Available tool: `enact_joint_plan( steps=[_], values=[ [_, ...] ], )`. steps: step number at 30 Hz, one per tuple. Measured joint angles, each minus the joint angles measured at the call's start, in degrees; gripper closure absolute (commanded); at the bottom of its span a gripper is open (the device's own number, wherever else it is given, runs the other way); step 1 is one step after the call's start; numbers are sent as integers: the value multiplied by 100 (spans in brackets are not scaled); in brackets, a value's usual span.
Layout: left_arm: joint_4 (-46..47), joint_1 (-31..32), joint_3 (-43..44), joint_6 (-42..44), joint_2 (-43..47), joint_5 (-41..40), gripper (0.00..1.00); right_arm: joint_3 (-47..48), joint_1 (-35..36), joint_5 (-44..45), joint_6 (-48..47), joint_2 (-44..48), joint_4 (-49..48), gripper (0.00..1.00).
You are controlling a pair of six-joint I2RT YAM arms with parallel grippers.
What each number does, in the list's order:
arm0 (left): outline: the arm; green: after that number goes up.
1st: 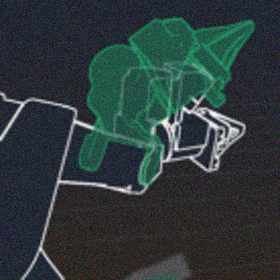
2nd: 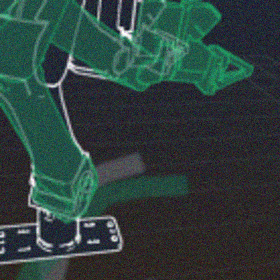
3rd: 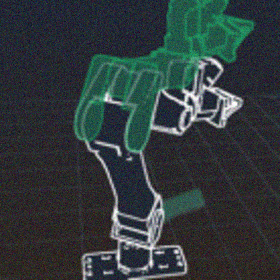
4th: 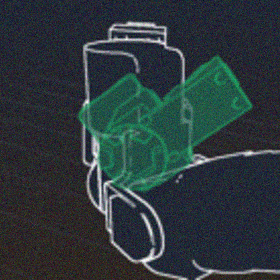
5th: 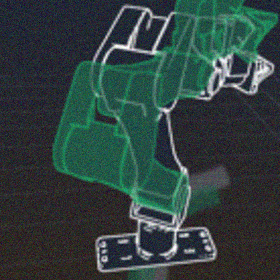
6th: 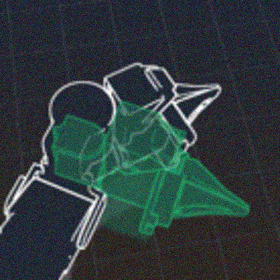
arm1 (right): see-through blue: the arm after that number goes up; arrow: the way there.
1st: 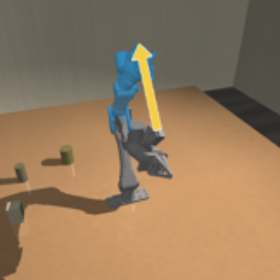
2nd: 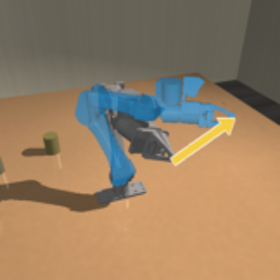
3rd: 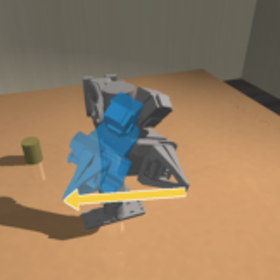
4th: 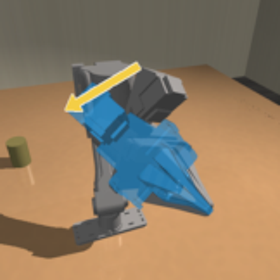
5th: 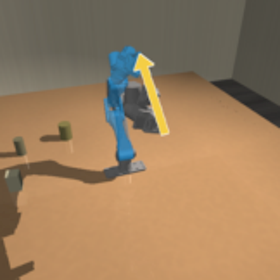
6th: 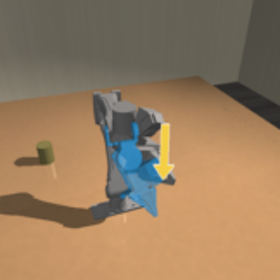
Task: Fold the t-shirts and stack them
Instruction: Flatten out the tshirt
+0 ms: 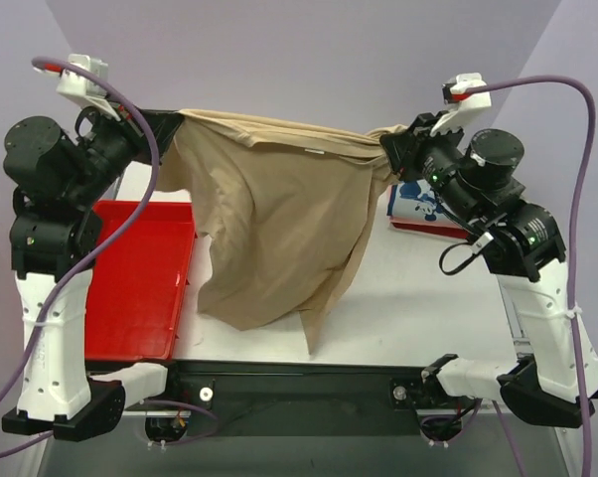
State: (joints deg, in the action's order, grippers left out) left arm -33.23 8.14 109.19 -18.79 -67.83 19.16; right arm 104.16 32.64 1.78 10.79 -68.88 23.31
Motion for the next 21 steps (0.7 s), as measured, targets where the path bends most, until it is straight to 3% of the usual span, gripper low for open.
enact_joint_plan(
  steps=[6, 12, 16, 21],
  values=[
    [542, 31, -549, -57, -584, 229, 100, -267, -9, 625, -28, -511, -122, 98],
    [562, 118, -664, -35, -1537, -103, 100, -909, -7, 750, 131, -732, 85, 100],
    [619, 155, -673, 61, -1410, -389, 100, -1064, 26, 522, 157, -483, 52, 100],
    [1204, 205, -1010, 214, -542, -610, 100, -1110, 407, 337, 114, 190, -153, 100]
  ],
)
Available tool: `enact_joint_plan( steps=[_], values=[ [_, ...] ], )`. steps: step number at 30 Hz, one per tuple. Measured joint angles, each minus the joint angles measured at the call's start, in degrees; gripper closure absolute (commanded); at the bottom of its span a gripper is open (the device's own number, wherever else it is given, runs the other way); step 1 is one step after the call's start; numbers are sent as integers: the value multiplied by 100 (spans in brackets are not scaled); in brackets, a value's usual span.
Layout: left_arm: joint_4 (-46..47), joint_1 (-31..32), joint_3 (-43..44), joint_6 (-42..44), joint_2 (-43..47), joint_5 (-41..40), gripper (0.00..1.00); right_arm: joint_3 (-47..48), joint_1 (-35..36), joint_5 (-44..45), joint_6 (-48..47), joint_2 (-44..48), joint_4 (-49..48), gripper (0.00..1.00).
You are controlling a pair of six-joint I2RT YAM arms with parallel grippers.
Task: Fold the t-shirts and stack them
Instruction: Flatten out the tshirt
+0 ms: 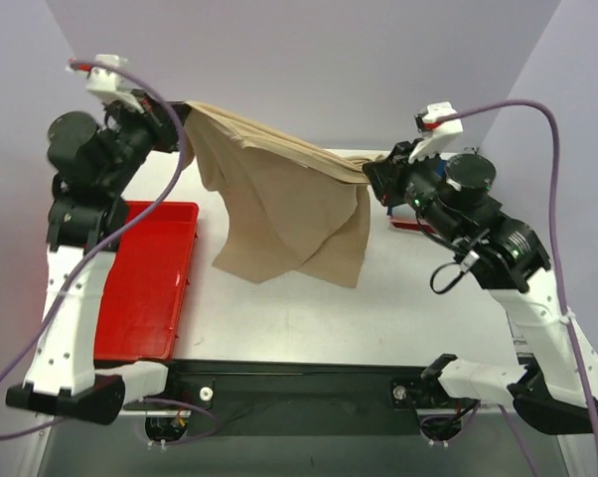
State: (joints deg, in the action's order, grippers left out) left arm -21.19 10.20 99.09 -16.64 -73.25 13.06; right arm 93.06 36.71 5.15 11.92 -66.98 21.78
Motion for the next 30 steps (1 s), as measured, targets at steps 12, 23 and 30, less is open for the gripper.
enact_joint_plan(
  steps=[12, 23, 30],
  values=[
    [1362, 0, 37, 289, 1436, -334, 100, 748, 1624, 514, -452, 503, -518, 100],
    [2568, 98, 1241, 216, -1412, -39, 100, 125, 577, 1088, -708, -236, -1565, 100],
    [1821, 208, 3609, 33, -5429, -219, 16, -79, -951, 599, 2, -2337, -1495, 42]
  ],
)
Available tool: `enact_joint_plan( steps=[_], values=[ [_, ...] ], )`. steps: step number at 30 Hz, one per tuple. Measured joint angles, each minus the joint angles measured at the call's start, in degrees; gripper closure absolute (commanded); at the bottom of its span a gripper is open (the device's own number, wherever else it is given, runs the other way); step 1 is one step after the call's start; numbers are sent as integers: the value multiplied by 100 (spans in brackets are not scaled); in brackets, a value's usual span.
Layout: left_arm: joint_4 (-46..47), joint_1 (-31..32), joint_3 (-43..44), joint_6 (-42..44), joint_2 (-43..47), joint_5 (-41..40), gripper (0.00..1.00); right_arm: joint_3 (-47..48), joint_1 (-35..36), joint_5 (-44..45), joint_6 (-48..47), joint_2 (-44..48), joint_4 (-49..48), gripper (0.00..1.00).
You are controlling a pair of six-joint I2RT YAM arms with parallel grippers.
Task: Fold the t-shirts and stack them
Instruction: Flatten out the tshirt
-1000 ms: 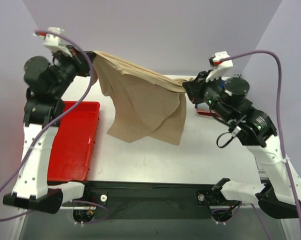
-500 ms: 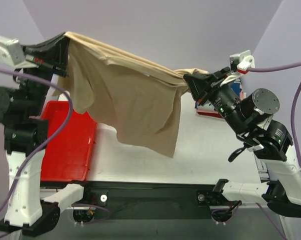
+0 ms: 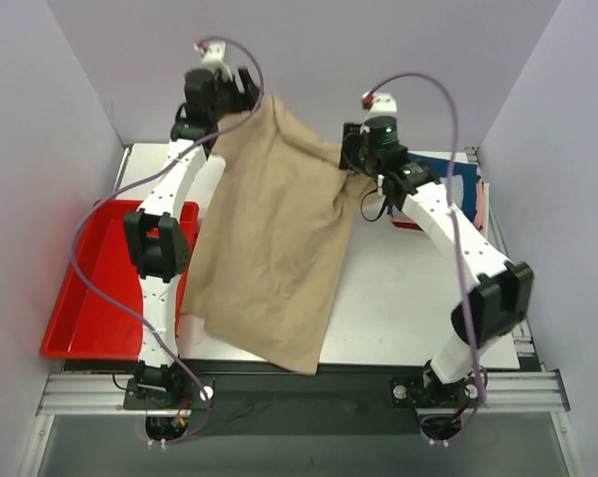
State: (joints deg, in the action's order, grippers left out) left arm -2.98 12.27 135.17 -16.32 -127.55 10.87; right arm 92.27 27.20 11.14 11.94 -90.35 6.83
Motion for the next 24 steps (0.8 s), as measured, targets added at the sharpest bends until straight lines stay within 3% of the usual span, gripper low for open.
enact_joint_plan(
  steps=[2, 5, 11, 18, 24],
  values=[
    [-535, 7, -9, -105, -529, -79, 15, 103, -208, -271, 131, -643, 317, 20],
    [-1073, 63, -603, -136, -647, -125, 14, 70, -402, -625, 291, -1244, 728, 13],
    [-1285, 474, -2892, -455, 892, -151, 14, -529, -426, -1097, 380, -1008, 839, 15],
    [-2000, 765, -4192, -1182, 2924, -192, 14, -1451, -509, -1375, 588, -833, 704, 23],
    [-2516, 723, -5744, -1600, 3342, -57, 14, -1878, -691, -1414, 625, -929, 697, 27]
  ],
)
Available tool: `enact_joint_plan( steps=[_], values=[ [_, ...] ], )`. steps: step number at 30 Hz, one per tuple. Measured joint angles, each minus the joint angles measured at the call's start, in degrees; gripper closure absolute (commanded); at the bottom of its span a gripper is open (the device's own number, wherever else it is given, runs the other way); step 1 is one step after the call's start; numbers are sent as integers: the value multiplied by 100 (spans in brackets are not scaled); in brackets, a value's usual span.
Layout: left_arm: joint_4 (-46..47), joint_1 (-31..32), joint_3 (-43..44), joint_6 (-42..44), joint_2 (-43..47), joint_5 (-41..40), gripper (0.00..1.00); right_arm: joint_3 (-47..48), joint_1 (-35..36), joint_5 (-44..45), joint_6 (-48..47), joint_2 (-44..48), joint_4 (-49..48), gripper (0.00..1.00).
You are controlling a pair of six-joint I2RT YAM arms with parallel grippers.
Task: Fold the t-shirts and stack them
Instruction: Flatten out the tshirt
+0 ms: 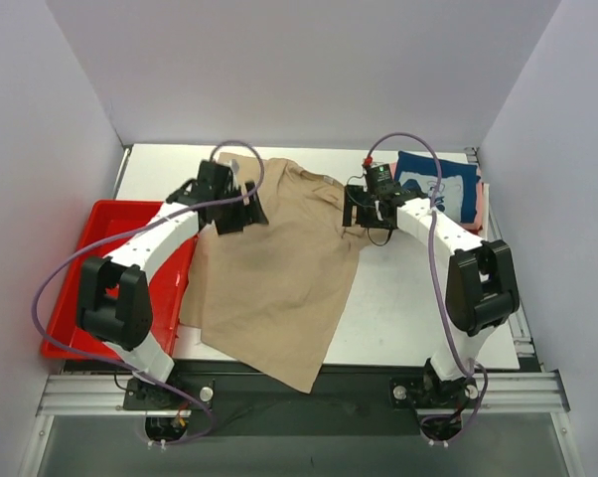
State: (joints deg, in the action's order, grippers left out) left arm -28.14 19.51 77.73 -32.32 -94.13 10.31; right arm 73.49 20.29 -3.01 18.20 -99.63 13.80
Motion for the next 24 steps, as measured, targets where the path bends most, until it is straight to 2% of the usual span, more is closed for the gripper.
enact_joint_plan(
  steps=[3, 8, 13, 17, 24],
  values=[
    [-365, 0, -634, -101, -236, 107, 13, 2, -144, -70, -7, -184, -177, 27],
    [-625, 0, -962, -111, -654, 227, 14, 289, -313, -372, -66, -896, -361, 27],
    [-625, 0, -1060, -2, -992, 203, 13, 481, -372, -892, -175, -1561, -527, 27],
    [-614, -22, -1043, 70, -1054, 221, 13, 647, -376, -1102, -192, -1652, -612, 27],
    [-914, -50, -704, 214, -1322, 291, 12, 498, -376, -975, -68, -1582, -479, 28]
  ],
)
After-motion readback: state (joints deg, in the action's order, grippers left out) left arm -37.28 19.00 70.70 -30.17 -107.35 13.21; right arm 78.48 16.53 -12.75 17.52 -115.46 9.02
